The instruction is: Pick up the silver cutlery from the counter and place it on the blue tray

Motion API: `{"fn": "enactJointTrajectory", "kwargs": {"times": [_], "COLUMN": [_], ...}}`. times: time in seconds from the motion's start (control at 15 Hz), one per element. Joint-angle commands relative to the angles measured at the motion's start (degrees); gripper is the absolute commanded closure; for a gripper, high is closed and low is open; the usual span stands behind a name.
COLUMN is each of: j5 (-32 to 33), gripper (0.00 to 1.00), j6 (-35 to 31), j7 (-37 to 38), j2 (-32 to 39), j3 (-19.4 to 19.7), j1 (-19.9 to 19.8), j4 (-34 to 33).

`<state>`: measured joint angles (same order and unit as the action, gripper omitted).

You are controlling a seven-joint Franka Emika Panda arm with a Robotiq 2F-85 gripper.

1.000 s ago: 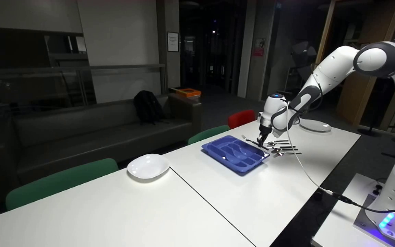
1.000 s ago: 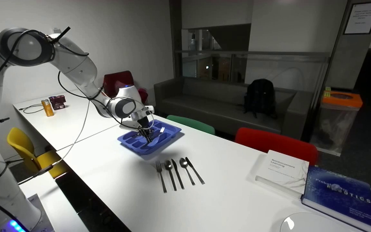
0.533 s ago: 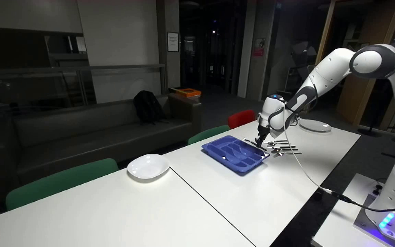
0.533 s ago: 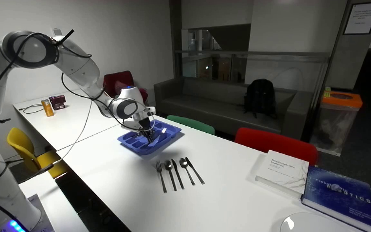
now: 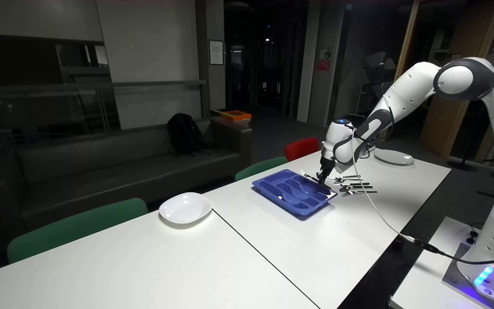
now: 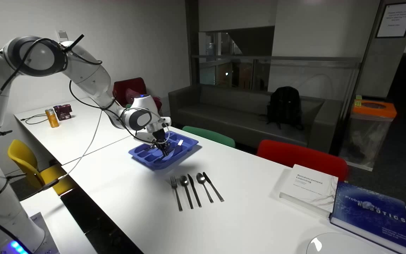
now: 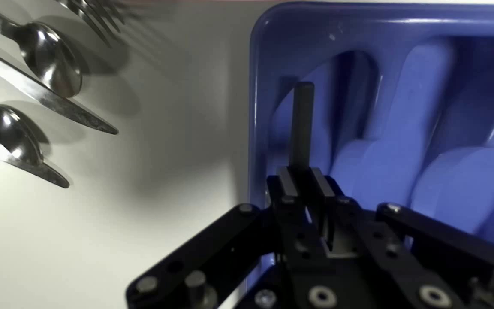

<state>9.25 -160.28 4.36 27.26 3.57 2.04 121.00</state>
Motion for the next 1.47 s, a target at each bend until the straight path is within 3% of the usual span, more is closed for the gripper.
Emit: {"fn": "enactJointTrajectory", "kwargs": {"times": [0.0, 1.4], "j5": [-1.7, -1.8], "gripper": [0.97, 0.97], "j6": [0.2, 0.2], "j7": [0.8, -0.2], "j2": [1.1, 4.2], "j3": [-0.1, 0.4], "j1": [0.8, 0.9], "j4": [-1.8, -3.4]}}
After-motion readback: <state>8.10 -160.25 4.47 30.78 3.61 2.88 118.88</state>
